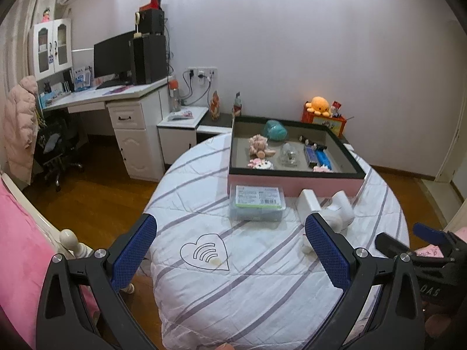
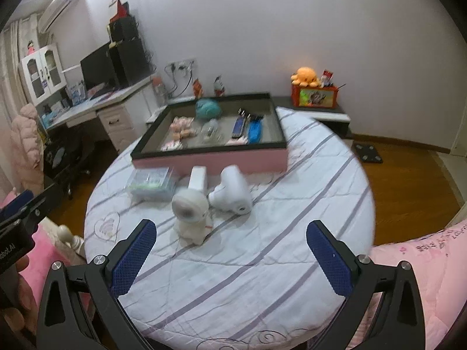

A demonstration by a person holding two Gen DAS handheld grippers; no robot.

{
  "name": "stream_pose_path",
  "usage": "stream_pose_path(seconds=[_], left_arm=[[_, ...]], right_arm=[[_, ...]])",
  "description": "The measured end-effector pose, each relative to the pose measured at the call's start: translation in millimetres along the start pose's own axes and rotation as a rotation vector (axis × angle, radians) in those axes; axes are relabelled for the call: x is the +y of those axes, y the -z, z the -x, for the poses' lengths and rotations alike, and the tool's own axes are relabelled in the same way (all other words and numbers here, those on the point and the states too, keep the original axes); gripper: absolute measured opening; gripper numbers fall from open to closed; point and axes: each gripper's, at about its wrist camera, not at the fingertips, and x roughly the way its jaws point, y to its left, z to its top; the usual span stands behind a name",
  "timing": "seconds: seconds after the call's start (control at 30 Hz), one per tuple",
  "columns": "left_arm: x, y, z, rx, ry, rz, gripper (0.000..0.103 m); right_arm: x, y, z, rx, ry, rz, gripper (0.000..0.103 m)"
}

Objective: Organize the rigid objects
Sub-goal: 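Withdraw both tools from the tray back toward the table items, then grasp the clear strip box with the left tool while the right tool grasps the white astronaut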

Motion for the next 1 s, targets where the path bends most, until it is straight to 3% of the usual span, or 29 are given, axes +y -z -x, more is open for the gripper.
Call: stream_pose_path(seconds=[0.53,0.6,0.73,1.0], left_arm=[[-3,8,-83,0.133,0.048,-0.003,0.103],[-3,8,-90,0.143,0.053,-0.004,0.103],[-6,8,-104,0.159,0.06,-0.01,0.103],[-21,8,-143,0.211,0.056,-0.037,0.103]], right_arm=[[21,15,-83,0.111,-0.044,-0.028,0.102],[23,16,-92,0.114,-0.053,-0.032,0.099],[26,17,-106,0.132,-0.057,-0.035,0.081],[28,13,-111,0.099,-0.077,-0.016,0.057]])
